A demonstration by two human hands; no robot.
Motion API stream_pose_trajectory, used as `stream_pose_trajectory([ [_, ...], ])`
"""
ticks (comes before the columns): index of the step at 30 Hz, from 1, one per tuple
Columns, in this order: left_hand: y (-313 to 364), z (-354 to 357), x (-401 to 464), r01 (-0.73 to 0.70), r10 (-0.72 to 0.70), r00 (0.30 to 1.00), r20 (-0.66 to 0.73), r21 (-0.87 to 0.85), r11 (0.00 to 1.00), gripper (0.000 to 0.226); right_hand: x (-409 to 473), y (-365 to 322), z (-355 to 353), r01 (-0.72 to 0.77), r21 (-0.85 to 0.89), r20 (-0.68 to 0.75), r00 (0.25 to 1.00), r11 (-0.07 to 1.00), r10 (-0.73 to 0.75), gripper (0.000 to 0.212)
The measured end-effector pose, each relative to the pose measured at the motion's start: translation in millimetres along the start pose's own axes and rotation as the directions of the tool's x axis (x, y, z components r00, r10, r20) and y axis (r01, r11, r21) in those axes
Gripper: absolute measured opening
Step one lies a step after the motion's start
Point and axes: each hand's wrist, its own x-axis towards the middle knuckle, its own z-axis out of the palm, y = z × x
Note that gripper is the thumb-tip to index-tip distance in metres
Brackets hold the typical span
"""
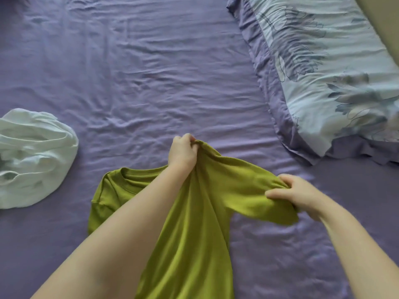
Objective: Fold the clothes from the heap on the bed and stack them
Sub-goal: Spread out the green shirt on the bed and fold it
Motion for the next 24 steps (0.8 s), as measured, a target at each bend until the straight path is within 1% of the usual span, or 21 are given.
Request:
stream_pose_trajectory([
  [1, -1.1, 2.1, -4.1, -0.021, 0.021, 1.000, 0.023, -0.019, 1.000, 0.022, 4.1, -1.6, -5.5, 0.005, -0.073, -0.093, 0.996, 0.997, -0.012, 0.021],
  [2, -2.3, 4.4, -9.2, -0.054, 0.055, 0.997, 0.047, -0.033, 0.998, 0.026, 8.4, -2.4, -8.6, -0.025, -0.209, -0.184, 0.983, 0.977, -0.014, 0.021],
  [3, -3.0, 6.8, -14.7, -0.096, 0.099, 0.993, 0.071, -0.042, 0.995, 0.033, 11.0, -2.9, -8.6, -0.093, -0.372, -0.280, 0.960, 0.923, -0.016, 0.021],
  [4, -4.4, 8.9, -20.7, -0.137, 0.140, 0.986, 0.093, -0.045, 0.990, 0.041, 11.7, -3.4, -5.3, -0.166, -0.510, -0.361, 0.932, 0.844, -0.035, 0.020],
  [5, -6.6, 10.8, -28.1, -0.170, 0.174, 0.979, 0.105, -0.040, 0.985, 0.048, 11.7, -3.6, 0.3, -0.216, -0.629, -0.410, 0.909, 0.747, -0.081, 0.021],
  [6, -9.8, 12.2, -36.7, -0.197, 0.199, 0.975, 0.100, -0.021, 0.980, 0.052, 11.7, -3.1, 8.4, -0.234, -0.729, -0.424, 0.892, 0.643, -0.155, 0.025],
  [7, -14.6, 12.5, -46.1, -0.216, 0.215, 0.974, 0.071, 0.010, 0.976, 0.054, 12.4, -2.2, 18.7, -0.224, -0.807, -0.404, 0.884, 0.546, -0.236, 0.031],
  [8, -21.3, 11.4, -55.7, -0.228, 0.228, 0.974, 0.018, 0.042, 0.973, 0.054, 13.1, -1.6, 30.9, -0.170, -0.851, -0.365, 0.873, 0.497, -0.325, 0.038],
  [9, -29.4, 8.9, -65.0, -0.229, 0.232, 0.972, -0.046, 0.072, 0.971, 0.053, 13.2, -3.2, 45.5, -0.074, -0.864, -0.304, 0.865, 0.497, -0.400, 0.042],
  [11, -49.8, -0.6, -82.3, -0.172, 0.192, 0.969, -0.156, 0.134, 0.976, 0.049, 10.6, -11.5, 80.5, 0.150, -0.842, -0.147, 0.861, 0.518, -0.488, 0.048],
  [13, -74.0, -15.6, -96.5, -0.039, 0.087, 0.970, -0.227, 0.208, 0.977, 0.048, 8.7, -22.6, 119.0, 0.321, -0.821, 0.044, 0.860, 0.471, -0.509, 0.055],
  [15, -100.0, -32.8, -110.7, 0.124, -0.053, 0.959, -0.277, 0.247, 0.961, 0.052, 8.4, -32.7, 155.3, 0.449, -0.809, 0.219, 0.829, 0.379, -0.515, 0.057],
  [16, -112.9, -41.2, -117.3, 0.194, -0.115, 0.948, -0.297, 0.253, 0.948, 0.053, 9.0, -38.2, 171.3, 0.491, -0.808, 0.281, 0.808, 0.326, -0.518, 0.056],
  [17, -125.9, -49.5, -124.2, 0.254, -0.168, 0.934, -0.315, 0.256, 0.933, 0.055, 9.6, -44.7, 185.4, 0.519, -0.808, 0.323, 0.787, 0.280, -0.525, 0.054],
  [19, -150.9, -65.3, -136.5, 0.355, -0.266, 0.902, -0.339, 0.237, 0.904, 0.059, 11.9, -60.2, 208.3, 0.553, -0.805, 0.364, 0.747, 0.216, -0.557, 0.049],
  [22, -183.3, -86.6, -153.9, 0.470, -0.407, 0.857, -0.315, 0.158, 0.868, 0.063, 13.4, -87.5, 234.2, 0.605, -0.773, 0.374, 0.676, 0.189, -0.635, 0.038],
  [24, -199.9, -95.3, -165.9, 0.488, -0.442, 0.852, -0.282, 0.120, 0.864, 0.067, 12.3, -107.7, 247.3, 0.639, -0.746, 0.355, 0.620, 0.188, -0.700, 0.027],
])
